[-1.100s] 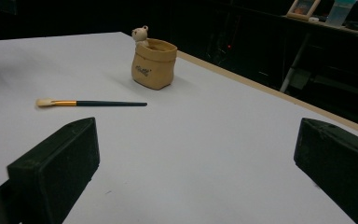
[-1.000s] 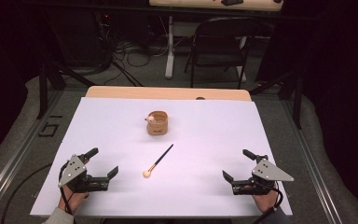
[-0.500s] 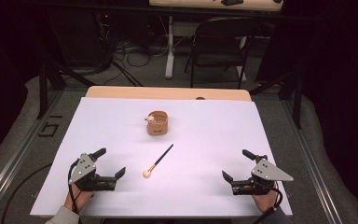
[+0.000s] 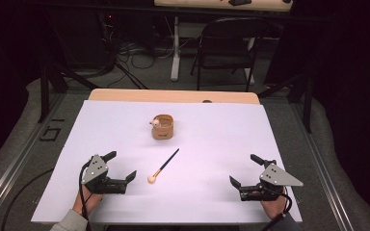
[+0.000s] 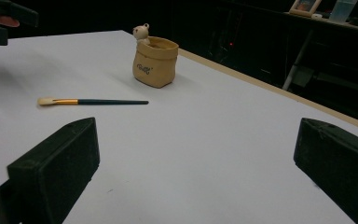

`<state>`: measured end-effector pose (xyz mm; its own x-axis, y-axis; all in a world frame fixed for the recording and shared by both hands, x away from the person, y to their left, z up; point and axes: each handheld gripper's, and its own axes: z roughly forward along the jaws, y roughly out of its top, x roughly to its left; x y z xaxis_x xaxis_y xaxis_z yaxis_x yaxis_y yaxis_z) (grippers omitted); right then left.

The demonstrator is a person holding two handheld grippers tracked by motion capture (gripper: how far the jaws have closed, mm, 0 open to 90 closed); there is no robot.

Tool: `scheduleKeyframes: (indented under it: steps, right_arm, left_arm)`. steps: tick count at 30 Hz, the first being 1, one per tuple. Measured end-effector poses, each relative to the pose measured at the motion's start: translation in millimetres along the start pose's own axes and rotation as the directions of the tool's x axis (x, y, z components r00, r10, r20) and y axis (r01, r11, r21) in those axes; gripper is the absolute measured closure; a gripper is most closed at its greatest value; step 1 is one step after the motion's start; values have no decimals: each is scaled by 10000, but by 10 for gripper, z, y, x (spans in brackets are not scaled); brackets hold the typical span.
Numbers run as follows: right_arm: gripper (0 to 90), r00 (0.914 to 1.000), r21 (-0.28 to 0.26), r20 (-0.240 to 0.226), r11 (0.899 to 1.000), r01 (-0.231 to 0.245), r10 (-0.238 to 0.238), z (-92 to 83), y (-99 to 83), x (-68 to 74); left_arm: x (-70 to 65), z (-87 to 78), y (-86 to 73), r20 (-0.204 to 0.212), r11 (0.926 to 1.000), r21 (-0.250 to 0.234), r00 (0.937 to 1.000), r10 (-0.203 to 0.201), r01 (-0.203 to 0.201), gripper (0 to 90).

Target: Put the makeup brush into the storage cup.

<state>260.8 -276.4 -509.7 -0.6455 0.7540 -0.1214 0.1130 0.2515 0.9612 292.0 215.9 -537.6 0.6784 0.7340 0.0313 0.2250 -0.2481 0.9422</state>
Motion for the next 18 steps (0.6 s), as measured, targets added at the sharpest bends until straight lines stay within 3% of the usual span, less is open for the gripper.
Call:
scheduleKeyframes:
  steps: [10, 18]
  right_arm:
    - [0, 10000, -37, 11, 10000, -20, 20, 4, -2, -5]
    - [0, 10000, -11, 15, 10000, -95, 95, -5, -2, -9]
  left_arm:
    - [-39, 102, 83, -28, 9991, 352, 9997, -246, 246, 0]
    - [-83, 194, 135, 77, 9979, 620, 9998, -163, 158, 0]
